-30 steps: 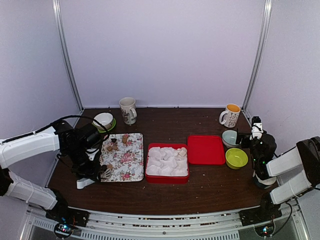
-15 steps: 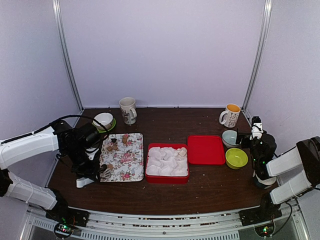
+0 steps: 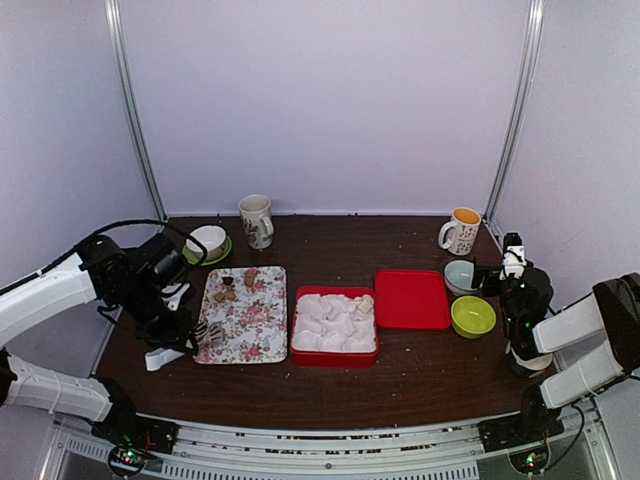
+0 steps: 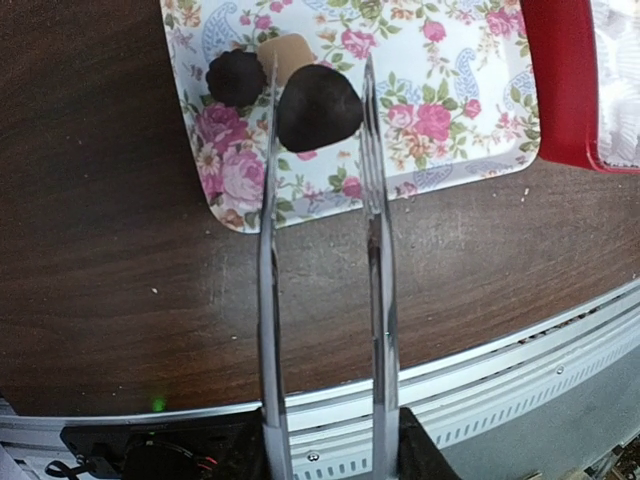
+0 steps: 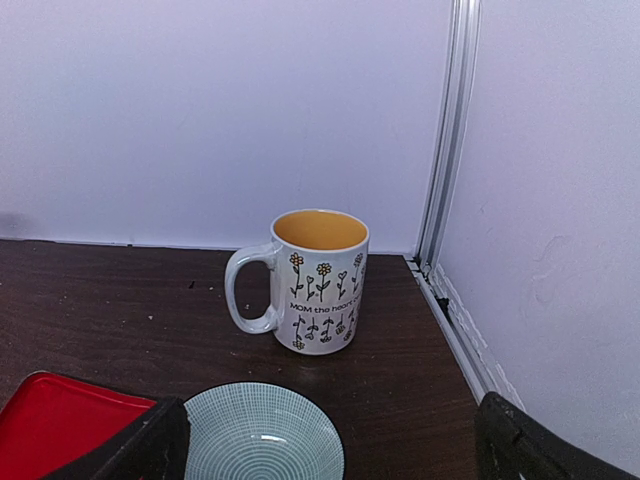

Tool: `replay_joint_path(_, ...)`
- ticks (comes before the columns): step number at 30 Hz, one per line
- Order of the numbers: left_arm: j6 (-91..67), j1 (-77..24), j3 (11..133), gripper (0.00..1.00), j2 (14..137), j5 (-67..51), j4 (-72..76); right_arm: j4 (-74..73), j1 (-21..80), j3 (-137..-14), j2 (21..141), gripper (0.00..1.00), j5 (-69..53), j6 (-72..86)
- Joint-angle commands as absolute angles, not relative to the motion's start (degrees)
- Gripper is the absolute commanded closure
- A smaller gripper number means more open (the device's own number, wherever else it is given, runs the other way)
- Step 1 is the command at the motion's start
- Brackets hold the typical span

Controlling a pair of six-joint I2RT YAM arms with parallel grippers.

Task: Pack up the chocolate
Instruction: Pick up the fake chocolate from the plate, then place the fake chocolate in the empty pocket of the box.

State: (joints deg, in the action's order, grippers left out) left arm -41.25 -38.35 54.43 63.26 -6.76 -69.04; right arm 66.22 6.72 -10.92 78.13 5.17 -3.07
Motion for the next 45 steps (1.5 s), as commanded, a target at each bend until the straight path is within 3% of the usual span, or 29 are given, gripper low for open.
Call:
replay_joint_path(1,-41.7,-38.1,55.7,0.73,61.6,-10.0,-64.0,66.7,6.3,-11.9,77.7,0.0,4.9,-3.0)
replay_joint_path(13,-40.6,-38.1,56.6,0.74,60.9,-11.5,-55.4,66.6,6.4,-12.0,77.7,0.0,4.9,-3.0)
replay_joint_path(25,-39.6,-40.3,55.7,0.75,65.3,-13.6,-36.6,66.6,6.4,-12.0,77.7,0.0,4.9,-3.0)
replay_joint_path(45,-36.3,-50.5,67.3,0.78,92.8,-9.1,-19.3,66.6,6.3,-11.9,77.7,0.0,4.9,-3.0)
